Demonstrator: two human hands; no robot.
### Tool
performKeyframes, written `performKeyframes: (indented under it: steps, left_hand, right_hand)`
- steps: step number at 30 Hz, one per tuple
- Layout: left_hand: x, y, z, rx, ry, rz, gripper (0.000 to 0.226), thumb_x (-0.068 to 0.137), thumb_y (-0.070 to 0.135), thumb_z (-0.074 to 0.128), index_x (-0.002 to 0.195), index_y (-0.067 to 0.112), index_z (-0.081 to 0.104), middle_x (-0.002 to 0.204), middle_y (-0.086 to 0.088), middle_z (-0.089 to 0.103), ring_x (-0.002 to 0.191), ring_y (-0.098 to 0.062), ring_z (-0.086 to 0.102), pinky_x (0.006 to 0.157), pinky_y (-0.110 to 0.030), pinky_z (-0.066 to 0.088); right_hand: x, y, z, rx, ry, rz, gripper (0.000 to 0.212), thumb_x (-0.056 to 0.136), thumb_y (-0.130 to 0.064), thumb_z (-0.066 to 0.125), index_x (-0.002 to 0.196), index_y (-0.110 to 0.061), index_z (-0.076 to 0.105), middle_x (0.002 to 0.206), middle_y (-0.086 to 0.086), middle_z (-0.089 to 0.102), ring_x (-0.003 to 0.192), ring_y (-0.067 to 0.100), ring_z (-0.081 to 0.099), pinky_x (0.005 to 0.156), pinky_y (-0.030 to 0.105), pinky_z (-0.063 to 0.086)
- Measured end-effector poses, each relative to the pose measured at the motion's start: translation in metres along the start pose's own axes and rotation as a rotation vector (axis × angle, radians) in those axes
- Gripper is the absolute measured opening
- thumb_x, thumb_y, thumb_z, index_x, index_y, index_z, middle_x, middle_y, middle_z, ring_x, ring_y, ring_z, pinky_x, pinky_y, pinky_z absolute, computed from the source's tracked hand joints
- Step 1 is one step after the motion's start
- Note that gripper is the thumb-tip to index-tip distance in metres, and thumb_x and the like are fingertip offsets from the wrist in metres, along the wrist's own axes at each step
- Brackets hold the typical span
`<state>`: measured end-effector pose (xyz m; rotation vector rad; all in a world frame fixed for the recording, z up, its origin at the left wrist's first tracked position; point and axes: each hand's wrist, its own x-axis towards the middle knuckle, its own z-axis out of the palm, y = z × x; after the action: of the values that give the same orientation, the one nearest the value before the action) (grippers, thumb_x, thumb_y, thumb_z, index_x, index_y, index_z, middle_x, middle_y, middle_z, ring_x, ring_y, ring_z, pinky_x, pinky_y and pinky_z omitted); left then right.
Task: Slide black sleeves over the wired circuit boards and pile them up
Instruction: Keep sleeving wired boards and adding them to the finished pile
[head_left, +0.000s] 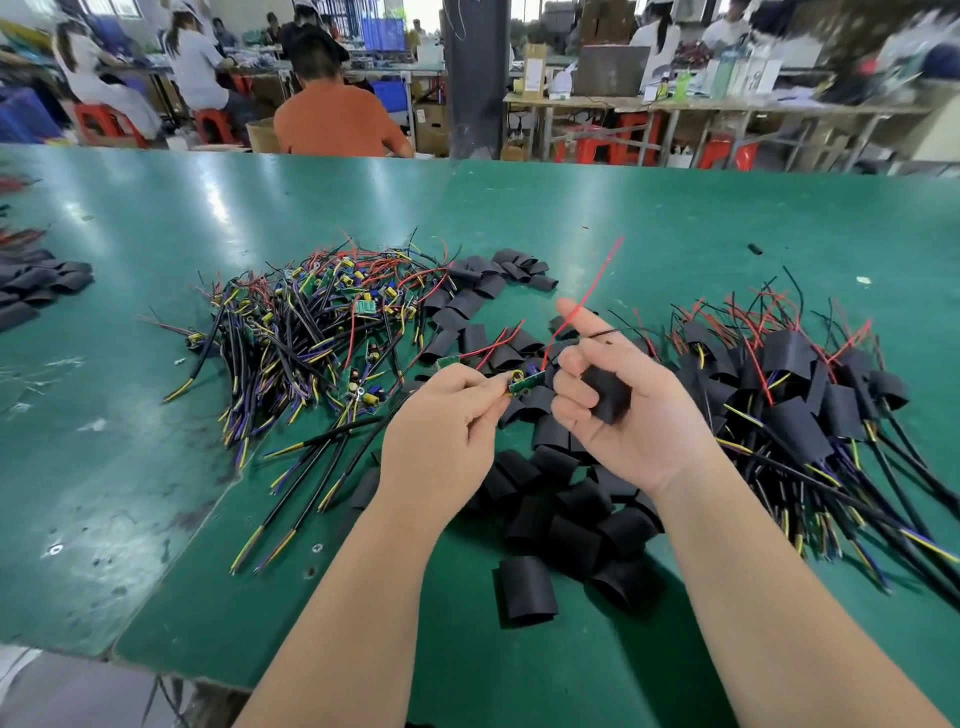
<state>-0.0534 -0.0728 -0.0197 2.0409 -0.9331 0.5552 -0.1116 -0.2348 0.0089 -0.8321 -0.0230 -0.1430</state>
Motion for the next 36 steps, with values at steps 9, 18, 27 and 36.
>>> performKeyframes:
  steps: [9,18,27,36]
  left_hand:
    - [-0.004,0.008,0.004,0.2,-0.079,-0.287,0.055,0.09,0.051,0.023,0.142,0.039,0.037,0.128,0.012,0.047,0.114,-0.013,0.043,0.094,-0.032,0.022]
    - [0.001,0.006,0.013,-0.472,-0.089,-0.132,0.027,0.101,0.037,0.033,0.093,0.036,0.059,0.07,0.013,0.064,0.07,-0.013,0.064,0.08,-0.055,0.047]
    - [0.003,0.0,0.003,-0.337,0.131,-0.171,0.025,0.099,0.019,0.04,0.095,0.017,0.064,0.093,0.0,0.065,0.092,-0.013,0.059,0.086,-0.025,0.044]
    - [0.003,0.004,0.006,-0.413,0.1,-0.216,0.028,0.1,0.022,0.032,0.082,0.013,0.052,0.081,0.004,0.052,0.083,-0.014,0.05,0.08,-0.024,0.038]
  right_hand:
    - [-0.003,0.017,0.011,-0.693,0.058,-0.202,0.04,0.09,-0.035,0.054,0.054,-0.019,0.048,0.058,0.013,0.042,0.049,0.019,0.034,0.048,0.026,0.027]
    - [-0.006,0.022,0.022,-0.399,-0.004,-0.078,0.028,0.093,-0.017,0.053,0.066,-0.011,0.048,0.059,0.005,0.048,0.049,0.015,0.036,0.047,0.024,0.032]
    - [-0.005,-0.004,0.008,-0.05,0.181,0.012,0.043,0.068,-0.011,0.055,0.11,-0.008,0.056,0.072,0.004,0.055,0.06,0.016,0.045,0.056,0.023,0.04]
    - [0.0,-0.004,0.001,0.233,0.417,-0.096,0.039,0.099,-0.041,0.045,0.075,-0.01,0.047,0.085,0.017,0.071,0.08,0.028,0.071,0.07,0.037,0.059]
